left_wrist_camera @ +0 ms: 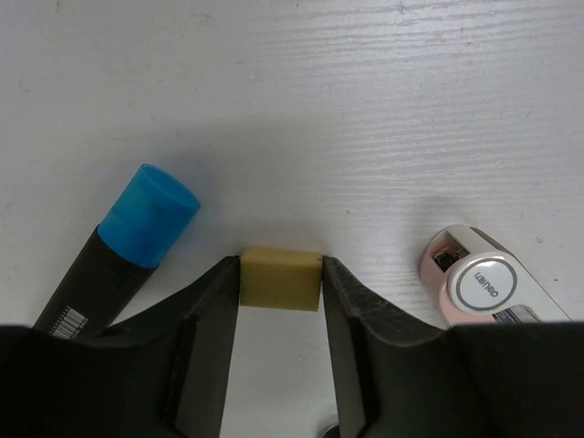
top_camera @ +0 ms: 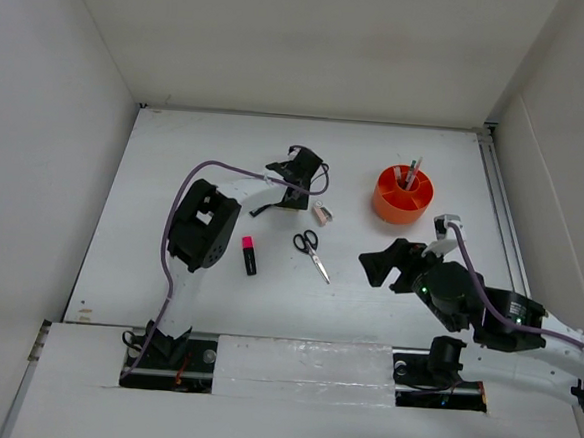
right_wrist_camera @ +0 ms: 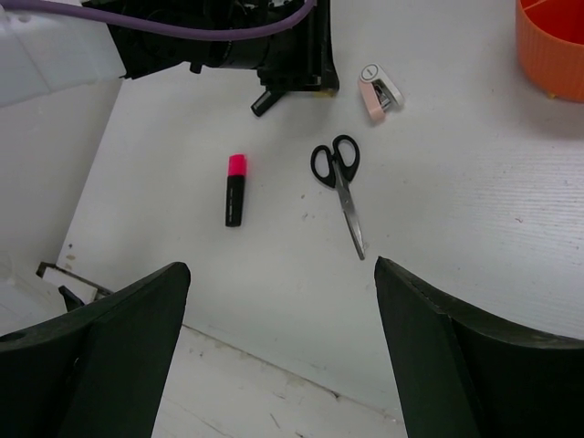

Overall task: Sort the stationery into containers
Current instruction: Pick up the stationery from the center of the board.

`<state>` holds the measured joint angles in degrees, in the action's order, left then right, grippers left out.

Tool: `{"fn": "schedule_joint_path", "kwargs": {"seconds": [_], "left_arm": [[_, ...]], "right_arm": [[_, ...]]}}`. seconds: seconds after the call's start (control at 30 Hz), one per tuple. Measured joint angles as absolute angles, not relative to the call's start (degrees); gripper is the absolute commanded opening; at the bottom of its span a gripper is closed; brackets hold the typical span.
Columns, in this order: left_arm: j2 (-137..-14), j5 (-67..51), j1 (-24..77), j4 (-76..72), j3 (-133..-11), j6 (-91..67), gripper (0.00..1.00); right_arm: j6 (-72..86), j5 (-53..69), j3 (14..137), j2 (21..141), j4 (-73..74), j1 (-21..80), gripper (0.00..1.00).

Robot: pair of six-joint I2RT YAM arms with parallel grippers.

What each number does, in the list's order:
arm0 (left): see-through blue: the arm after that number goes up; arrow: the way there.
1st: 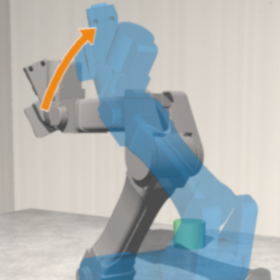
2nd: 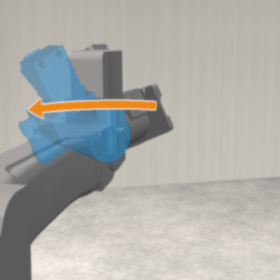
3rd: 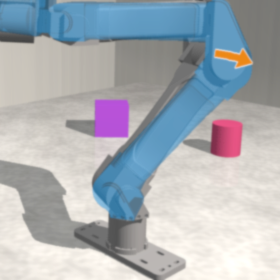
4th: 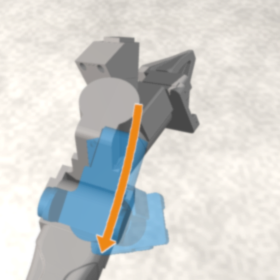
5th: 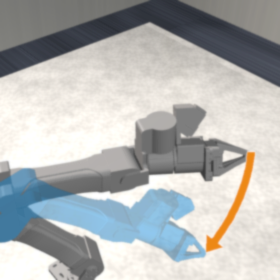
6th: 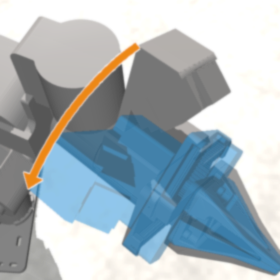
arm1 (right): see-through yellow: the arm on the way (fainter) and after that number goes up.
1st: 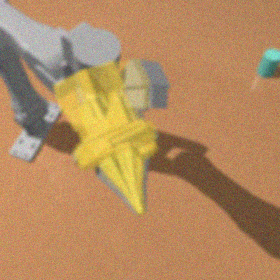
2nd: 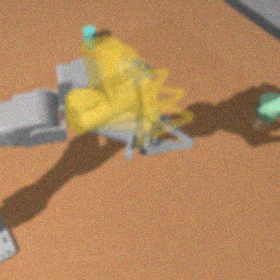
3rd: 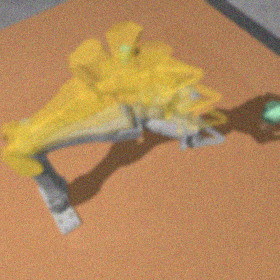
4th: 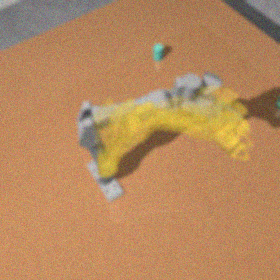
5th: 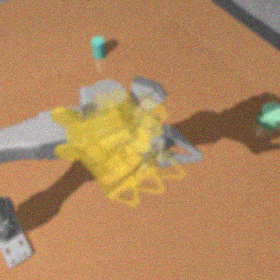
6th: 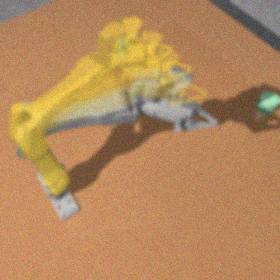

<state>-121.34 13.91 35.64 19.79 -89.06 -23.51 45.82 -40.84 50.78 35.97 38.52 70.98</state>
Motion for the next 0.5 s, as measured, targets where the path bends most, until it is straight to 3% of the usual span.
{"fn": "schedule_joint_path", "kwargs": {"seconds": [0.1, 0.13, 0.2, 0.5], "left_arm": [[-121.3, 13.5, 35.6, 19.7, -89.1, -23.4, 0.22], [-121.4, 13.4, 35.6, 19.7, -89.1, -23.4, 0.09], [-121.4, 13.1, 35.6, 19.6, -89.1, -23.0, 0.0], [-120.2, 9.7, 34.7, 19.0, -88.1, -24.7, 0.0]], "right_arm": [[45.8, -40.8, 50.7, 35.6, 38.5, 71.0, 0.88], [45.8, -40.8, 50.7, 35.6, 38.5, 71.0, 0.88], [45.8, -40.8, 50.4, 35.6, 38.5, 71.0, 0.88], [44.8, -40.4, 47.7, 35.2, 35.0, 71.0, 0.82]]}}
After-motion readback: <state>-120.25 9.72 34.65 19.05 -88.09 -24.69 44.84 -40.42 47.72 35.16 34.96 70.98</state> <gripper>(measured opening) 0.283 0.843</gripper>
